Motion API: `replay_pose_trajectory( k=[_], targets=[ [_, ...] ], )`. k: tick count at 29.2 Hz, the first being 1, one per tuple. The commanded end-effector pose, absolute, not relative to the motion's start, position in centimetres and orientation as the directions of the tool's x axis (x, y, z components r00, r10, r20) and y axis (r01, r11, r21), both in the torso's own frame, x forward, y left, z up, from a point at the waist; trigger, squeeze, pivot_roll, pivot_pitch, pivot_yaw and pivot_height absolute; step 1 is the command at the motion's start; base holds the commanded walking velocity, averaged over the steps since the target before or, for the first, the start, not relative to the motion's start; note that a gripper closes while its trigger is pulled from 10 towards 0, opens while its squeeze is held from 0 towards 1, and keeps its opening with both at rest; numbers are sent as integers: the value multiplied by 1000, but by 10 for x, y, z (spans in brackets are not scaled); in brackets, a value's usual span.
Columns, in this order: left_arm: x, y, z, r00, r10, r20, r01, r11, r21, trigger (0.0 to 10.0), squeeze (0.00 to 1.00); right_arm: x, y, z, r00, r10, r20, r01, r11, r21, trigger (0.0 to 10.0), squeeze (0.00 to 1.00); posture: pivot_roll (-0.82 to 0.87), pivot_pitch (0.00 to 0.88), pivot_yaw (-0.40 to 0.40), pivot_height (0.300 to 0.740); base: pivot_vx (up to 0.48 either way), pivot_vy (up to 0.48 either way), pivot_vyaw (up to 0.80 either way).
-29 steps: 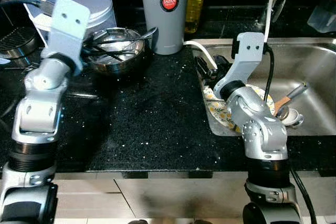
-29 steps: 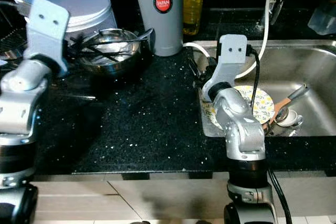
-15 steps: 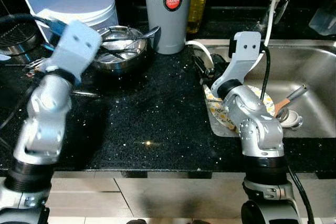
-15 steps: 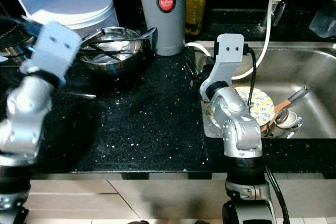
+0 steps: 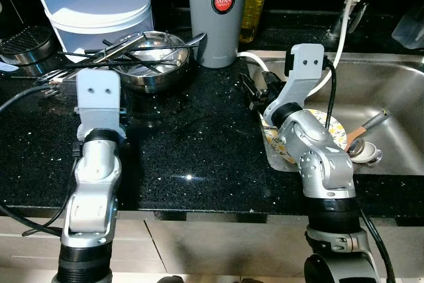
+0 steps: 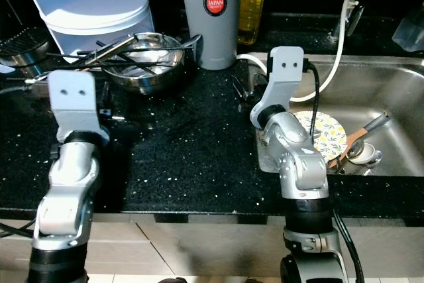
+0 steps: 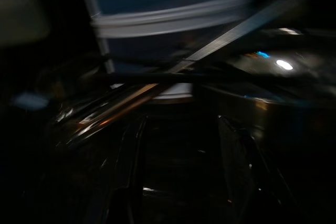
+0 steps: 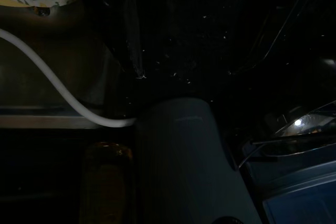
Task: Kitchen organization
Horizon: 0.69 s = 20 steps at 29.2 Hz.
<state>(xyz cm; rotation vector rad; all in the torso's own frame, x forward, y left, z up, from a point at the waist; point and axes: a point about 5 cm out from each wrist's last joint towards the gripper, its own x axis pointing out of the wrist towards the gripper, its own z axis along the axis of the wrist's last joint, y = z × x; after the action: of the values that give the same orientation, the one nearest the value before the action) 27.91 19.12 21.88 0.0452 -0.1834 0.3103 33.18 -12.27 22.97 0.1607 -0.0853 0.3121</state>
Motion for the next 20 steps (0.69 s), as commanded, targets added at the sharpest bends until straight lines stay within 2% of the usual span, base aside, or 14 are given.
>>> replay_pose_trajectory(
  k=[1,8,9,13,20],
  targets=[
    [279,194,217,930,335,152,-321,941,-110,10000,0,333,-123,225,949,300,98,-312,939,147,10000,0,121,57,-32,740,0,0,0],
    [287,211,226,913,389,125,-328,880,-345,10000,0,333,-122,225,947,306,101,-318,937,143,10000,0,119,54,-31,740,0,0,0],
    [287,211,226,913,389,125,-328,880,-345,10000,0,333,-122,225,947,306,101,-318,937,143,10000,0,119,54,-31,740,0,0,0],
    [297,214,228,939,331,96,-248,842,-479,10000,0,333,-121,227,945,310,105,-323,936,138,10000,0,113,45,-33,740,0,0,0],
    [305,214,232,956,278,96,-186,825,-534,10000,0,333,-121,227,943,313,110,-326,936,135,10000,0,107,38,-34,740,0,0,0]
  ],
)
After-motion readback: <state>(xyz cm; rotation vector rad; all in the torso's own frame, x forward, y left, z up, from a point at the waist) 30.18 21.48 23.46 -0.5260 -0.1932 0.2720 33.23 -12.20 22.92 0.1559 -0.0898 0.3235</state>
